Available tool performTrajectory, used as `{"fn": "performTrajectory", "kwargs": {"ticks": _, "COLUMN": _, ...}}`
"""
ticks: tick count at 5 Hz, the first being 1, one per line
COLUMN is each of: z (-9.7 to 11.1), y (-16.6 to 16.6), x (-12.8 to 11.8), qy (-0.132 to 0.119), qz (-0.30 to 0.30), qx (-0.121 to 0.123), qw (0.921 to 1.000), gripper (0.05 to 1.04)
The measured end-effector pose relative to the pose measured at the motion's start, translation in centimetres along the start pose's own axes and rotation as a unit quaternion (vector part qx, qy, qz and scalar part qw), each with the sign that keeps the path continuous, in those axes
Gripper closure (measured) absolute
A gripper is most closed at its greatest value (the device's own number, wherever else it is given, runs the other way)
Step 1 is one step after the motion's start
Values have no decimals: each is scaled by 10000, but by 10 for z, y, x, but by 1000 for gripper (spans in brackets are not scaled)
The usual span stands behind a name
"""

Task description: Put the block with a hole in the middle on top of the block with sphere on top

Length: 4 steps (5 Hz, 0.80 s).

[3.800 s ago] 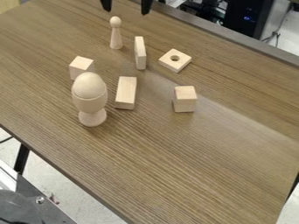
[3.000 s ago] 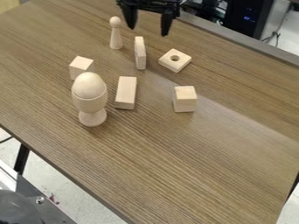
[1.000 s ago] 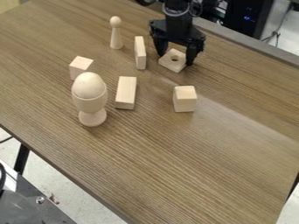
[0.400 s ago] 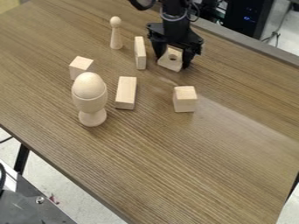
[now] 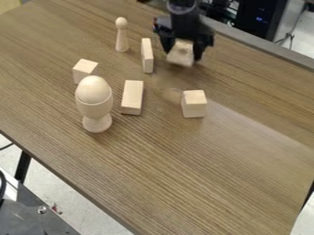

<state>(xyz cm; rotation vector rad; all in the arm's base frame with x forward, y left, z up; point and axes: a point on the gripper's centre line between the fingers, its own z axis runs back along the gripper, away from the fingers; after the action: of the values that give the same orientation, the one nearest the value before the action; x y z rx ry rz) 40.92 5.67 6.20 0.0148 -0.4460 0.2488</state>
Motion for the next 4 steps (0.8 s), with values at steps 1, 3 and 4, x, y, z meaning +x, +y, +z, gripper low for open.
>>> {"fn": "performTrajectory", "kwargs": {"ticks": 1, "z": 24, "y": 7, "x": 10, "qy": -208, "qz": 158, "qx": 173, "qw": 9995, "gripper": 270}}
{"fn": "performTrajectory", "kwargs": {"ticks": 3, "z": 56, "y": 31, "x": 11, "qy": 88, "qz": 443, "qx": 1004, "qw": 9939, "gripper": 270}}
{"fn": "performTrajectory", "kwargs": {"ticks": 4, "z": 57, "y": 37, "x": 10, "qy": 149, "qz": 589, "qx": 1063, "qw": 9925, "gripper": 270}}
